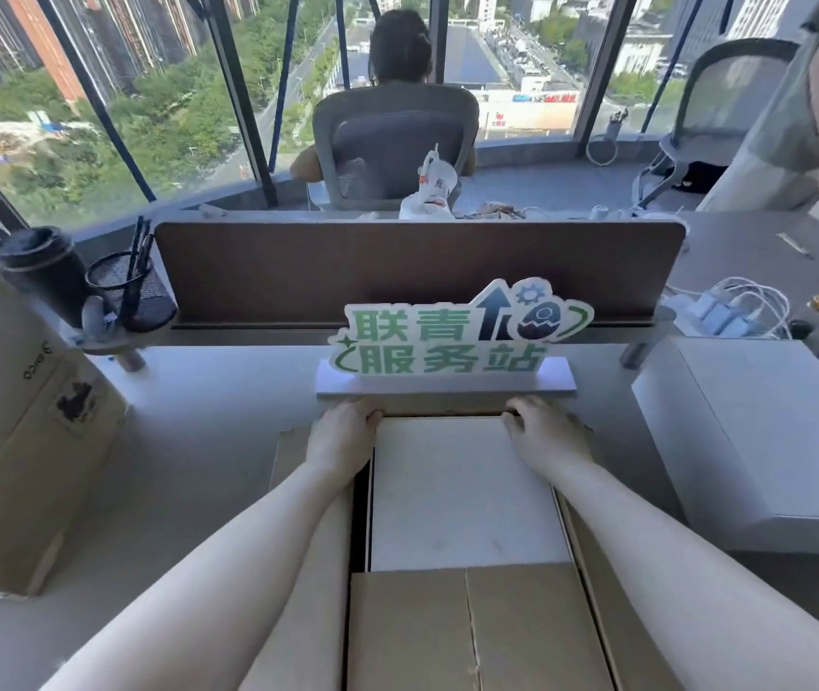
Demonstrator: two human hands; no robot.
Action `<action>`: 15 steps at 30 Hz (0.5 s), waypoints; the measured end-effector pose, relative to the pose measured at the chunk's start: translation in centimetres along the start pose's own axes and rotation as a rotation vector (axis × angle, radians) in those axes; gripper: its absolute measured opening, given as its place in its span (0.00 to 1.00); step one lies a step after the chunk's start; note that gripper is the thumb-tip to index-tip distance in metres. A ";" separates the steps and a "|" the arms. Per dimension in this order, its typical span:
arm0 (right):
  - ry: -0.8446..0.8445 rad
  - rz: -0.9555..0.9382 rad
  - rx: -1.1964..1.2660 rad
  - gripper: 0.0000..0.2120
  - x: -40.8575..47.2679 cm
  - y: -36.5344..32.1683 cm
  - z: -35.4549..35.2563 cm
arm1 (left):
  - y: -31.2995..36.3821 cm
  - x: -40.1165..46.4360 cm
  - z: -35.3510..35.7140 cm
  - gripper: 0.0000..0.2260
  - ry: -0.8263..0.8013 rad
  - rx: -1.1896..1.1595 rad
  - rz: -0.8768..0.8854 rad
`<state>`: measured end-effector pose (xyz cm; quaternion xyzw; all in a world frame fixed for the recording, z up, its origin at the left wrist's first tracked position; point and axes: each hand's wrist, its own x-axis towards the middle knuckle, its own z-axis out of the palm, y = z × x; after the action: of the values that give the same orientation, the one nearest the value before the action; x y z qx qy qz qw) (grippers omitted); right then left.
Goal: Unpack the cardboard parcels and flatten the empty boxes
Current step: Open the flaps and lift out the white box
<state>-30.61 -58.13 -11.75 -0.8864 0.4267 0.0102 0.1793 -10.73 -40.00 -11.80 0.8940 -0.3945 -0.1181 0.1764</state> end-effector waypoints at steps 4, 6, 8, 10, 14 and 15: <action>0.044 0.015 0.085 0.11 0.3 -0.2 0.3 | -0.4 0.7 0.0 0.13 -0.030 0.007 -0.024; 0.027 -0.010 0.085 0.12 0.3 0.1 0.1 | -0.5 0.4 0.1 0.13 -0.037 0.018 0.000; -0.011 -0.061 0.111 0.18 -0.3 0.7 0.1 | -0.5 -0.6 0.2 0.14 -0.004 0.033 0.057; -0.068 -0.102 0.110 0.25 -1.9 1.2 0.2 | -0.2 -2.4 0.1 0.17 0.032 0.030 0.122; -0.106 -0.159 0.059 0.28 -6.3 2.3 0.8 | -0.4 -6.5 0.0 0.18 -0.068 0.036 0.190; -0.112 -0.167 0.074 0.27 -7.2 2.7 0.9 | -0.5 -7.5 0.1 0.14 -0.085 0.027 0.189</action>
<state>-37.10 -53.95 -12.15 -0.9096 0.3408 0.0289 0.2358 -15.40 -34.07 -11.53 0.8492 -0.4860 -0.1335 0.1575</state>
